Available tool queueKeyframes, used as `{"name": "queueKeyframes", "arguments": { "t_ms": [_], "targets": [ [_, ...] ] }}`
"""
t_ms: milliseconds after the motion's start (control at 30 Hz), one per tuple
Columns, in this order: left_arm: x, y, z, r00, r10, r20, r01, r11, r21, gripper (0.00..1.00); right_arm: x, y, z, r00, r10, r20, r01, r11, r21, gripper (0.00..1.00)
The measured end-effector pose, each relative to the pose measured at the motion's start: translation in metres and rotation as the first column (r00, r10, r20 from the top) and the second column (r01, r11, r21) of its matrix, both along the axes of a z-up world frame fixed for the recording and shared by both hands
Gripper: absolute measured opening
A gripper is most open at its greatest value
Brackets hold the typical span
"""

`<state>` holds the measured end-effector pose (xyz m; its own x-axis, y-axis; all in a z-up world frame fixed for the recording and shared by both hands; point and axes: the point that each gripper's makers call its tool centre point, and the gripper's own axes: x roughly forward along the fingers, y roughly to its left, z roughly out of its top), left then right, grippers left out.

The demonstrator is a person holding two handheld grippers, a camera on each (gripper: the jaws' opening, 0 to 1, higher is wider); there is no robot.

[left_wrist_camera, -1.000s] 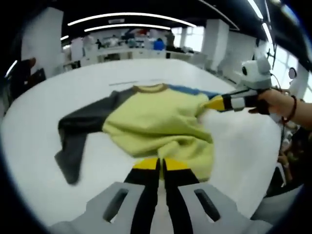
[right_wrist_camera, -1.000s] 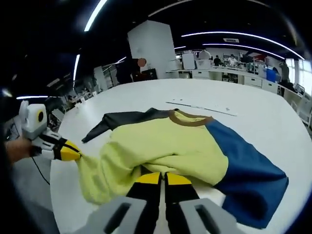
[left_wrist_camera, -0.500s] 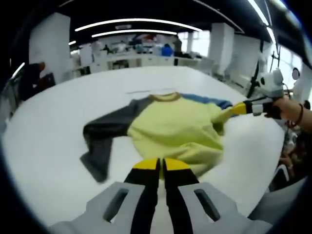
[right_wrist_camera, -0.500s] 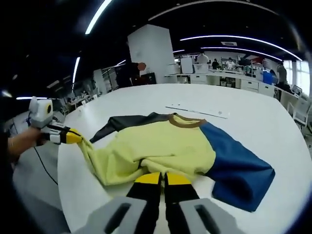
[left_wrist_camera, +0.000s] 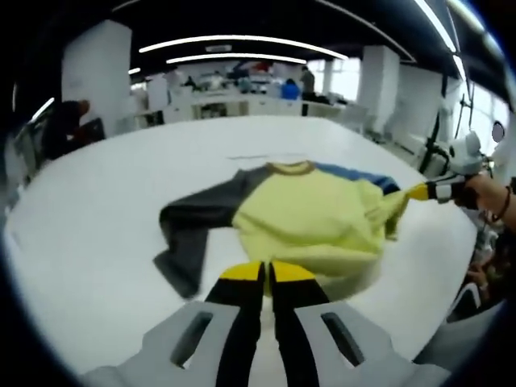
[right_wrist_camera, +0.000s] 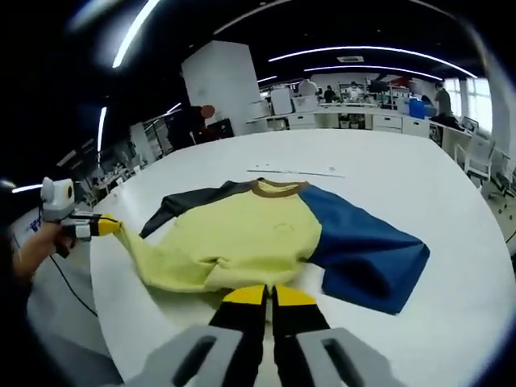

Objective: Fold the garment on the visible template until the final outline fits inside the template.

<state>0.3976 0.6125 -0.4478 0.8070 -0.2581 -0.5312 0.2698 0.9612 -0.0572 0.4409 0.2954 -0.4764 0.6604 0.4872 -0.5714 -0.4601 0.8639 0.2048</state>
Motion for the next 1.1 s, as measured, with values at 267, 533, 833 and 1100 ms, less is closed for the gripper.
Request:
{"name": "queueKeyframes", "arguments": {
  "t_ms": [267, 533, 833, 1100],
  "targets": [
    [0.0, 0.01, -0.004, 0.999, 0.031, -0.009, -0.031, 0.999, 0.012, 0.0, 0.022, -0.009, -0.011, 0.998, -0.065, 0.0, 0.065, 0.998, -0.007, 0.0],
    [0.0, 0.012, -0.006, 0.999, 0.041, -0.016, -0.041, 0.999, 0.008, 0.0, 0.034, -0.008, -0.022, 0.992, -0.12, -0.027, 0.12, 0.993, 0.004, 0.0],
    [-0.001, 0.009, -0.006, 0.999, 0.035, -0.021, -0.034, 0.999, 0.008, 0.0, 0.04, -0.01, -0.04, 0.983, -0.164, -0.079, 0.164, 0.986, -0.004, 0.0],
    [-0.004, 0.006, -0.008, 0.999, 0.029, -0.033, -0.028, 1.0, 0.013, 0.0, 0.043, -0.02, -0.06, 0.978, -0.181, -0.106, 0.174, 0.982, -0.07, 0.0]
  ]
}}
